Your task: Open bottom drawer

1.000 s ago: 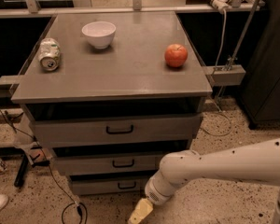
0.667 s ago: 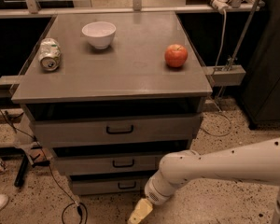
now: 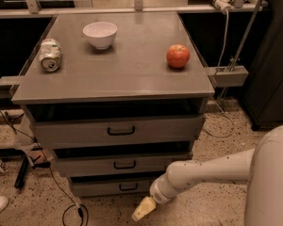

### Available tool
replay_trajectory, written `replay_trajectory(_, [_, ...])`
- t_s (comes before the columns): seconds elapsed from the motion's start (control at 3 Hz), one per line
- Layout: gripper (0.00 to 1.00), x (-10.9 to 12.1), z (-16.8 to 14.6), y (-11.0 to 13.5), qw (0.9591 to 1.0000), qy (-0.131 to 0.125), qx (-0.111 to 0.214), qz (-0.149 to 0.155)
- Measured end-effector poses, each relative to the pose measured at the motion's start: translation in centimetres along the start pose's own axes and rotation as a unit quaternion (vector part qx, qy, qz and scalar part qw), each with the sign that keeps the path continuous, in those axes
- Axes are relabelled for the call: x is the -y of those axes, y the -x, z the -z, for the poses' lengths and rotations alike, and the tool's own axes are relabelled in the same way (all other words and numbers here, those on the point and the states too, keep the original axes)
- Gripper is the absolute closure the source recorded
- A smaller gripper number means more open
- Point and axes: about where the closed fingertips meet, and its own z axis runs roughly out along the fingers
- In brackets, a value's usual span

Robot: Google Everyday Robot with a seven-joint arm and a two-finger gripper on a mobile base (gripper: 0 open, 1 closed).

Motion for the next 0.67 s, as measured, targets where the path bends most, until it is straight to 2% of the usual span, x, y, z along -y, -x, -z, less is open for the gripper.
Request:
replay_trajectory(0.33, [0.00, 3.54, -2.36, -0.24, 0.9997, -0.012, 0.012, -0.017])
replay_trajectory(0.67, [0.00, 3.55, -2.38, -0.24, 0.9997, -0.012, 0.012, -0.017])
